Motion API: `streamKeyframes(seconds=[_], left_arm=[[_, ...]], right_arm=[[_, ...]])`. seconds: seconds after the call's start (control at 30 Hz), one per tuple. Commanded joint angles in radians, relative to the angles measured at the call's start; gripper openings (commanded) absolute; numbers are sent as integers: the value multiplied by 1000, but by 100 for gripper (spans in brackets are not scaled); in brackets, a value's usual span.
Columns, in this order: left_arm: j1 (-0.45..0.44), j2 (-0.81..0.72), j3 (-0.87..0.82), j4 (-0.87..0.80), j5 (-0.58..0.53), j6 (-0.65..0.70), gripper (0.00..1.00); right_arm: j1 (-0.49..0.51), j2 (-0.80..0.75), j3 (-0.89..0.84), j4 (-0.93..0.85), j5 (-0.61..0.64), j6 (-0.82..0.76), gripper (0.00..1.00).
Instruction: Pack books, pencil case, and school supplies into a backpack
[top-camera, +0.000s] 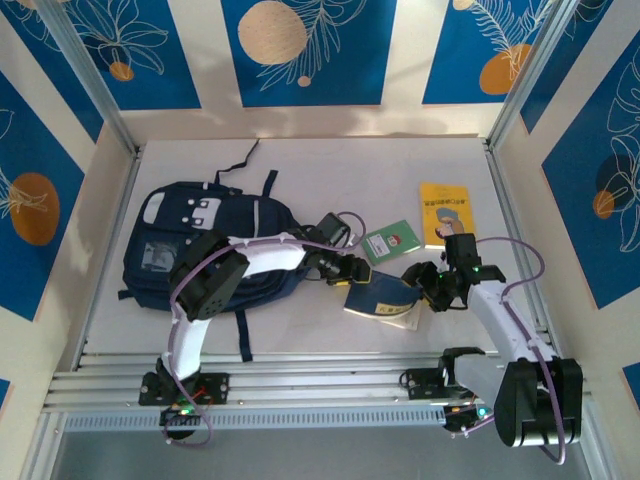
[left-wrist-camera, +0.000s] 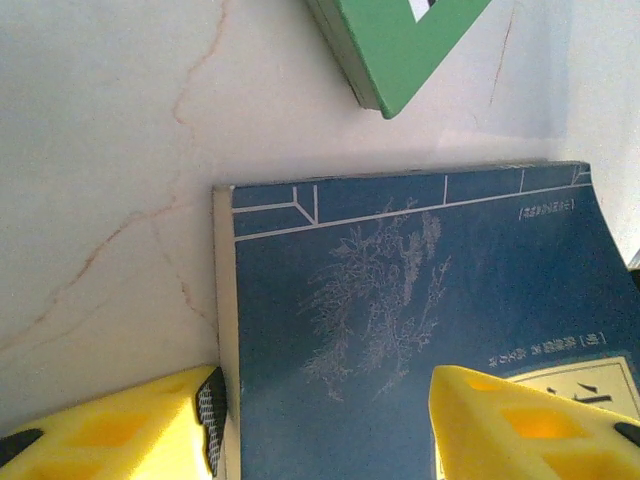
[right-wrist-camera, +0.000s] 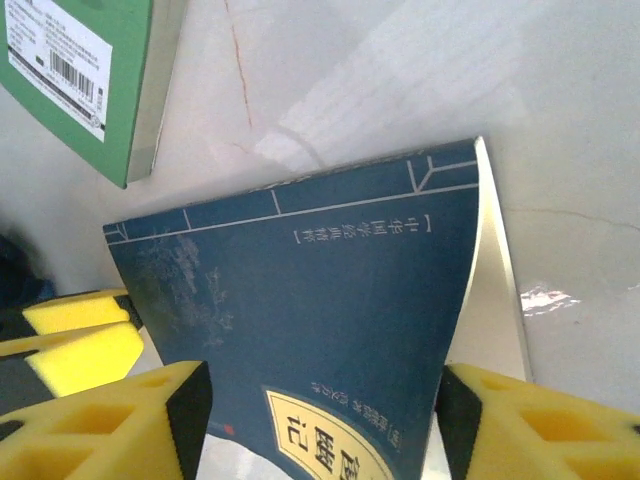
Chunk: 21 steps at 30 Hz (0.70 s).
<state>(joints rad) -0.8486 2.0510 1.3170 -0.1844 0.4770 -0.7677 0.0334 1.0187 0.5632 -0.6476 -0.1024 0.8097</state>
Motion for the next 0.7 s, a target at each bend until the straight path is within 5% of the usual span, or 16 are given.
streamKeyframes(seconds=[0.0, 0.33, 0.4, 0.53, 0.67], left_arm=[[-26, 19, 9, -22, 26, 18, 55], [-24, -1, -5, -32, 15, 25, 54], [-22, -6, -6, -37, 10, 27, 54], [-20, -14, -6, -39, 6, 24, 54], [-20, -12, -8, -34, 11, 15, 54]], right_arm=[[11, 3, 3, 2, -76, 5, 52], [10, -10, -58, 21, -100, 30, 16], [10, -25, -59, 4, -100, 31, 16], [7, -57, -82, -18, -93, 37, 34], [2, -73, -121, -4, -107, 55, 38]])
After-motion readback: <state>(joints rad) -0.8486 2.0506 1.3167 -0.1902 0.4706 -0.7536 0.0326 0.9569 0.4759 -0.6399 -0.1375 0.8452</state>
